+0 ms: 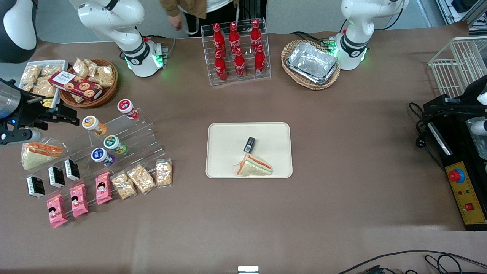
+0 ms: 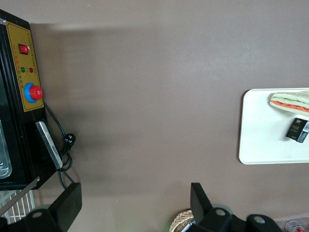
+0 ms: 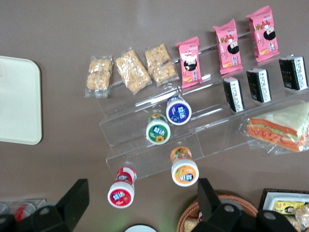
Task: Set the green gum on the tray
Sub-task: 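Move the right gripper down toward the green-label bottle on the rack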
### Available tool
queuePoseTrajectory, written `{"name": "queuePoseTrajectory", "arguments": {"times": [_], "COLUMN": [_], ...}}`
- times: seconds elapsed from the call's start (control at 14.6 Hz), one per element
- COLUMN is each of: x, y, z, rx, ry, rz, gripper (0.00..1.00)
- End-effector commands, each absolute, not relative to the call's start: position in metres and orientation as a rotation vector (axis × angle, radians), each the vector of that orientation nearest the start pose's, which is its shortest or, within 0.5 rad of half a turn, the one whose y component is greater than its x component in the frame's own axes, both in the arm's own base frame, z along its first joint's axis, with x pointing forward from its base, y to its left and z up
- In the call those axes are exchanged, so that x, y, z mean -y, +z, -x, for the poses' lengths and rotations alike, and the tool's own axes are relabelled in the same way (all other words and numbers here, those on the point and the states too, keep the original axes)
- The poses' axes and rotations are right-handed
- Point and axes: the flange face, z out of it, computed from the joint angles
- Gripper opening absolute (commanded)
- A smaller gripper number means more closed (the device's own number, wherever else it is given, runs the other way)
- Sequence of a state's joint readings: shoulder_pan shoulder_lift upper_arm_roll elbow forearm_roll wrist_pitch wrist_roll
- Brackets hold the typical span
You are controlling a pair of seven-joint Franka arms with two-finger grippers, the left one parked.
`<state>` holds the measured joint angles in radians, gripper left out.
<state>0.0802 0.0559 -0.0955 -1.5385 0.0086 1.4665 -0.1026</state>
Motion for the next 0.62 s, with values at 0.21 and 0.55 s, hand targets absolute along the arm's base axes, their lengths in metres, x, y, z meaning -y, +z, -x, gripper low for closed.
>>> {"name": "queuePoseTrajectory", "arguments": {"times": [0.21, 0.55], "x": [0.018, 0.018], "y": [0.577, 0.51], "z": [-0.507, -0.474], "rx": [0.124, 0.111], "ry": [0.129, -0.022], "rz": [3.084, 3.07], "gripper": [1.0, 1.0]}}
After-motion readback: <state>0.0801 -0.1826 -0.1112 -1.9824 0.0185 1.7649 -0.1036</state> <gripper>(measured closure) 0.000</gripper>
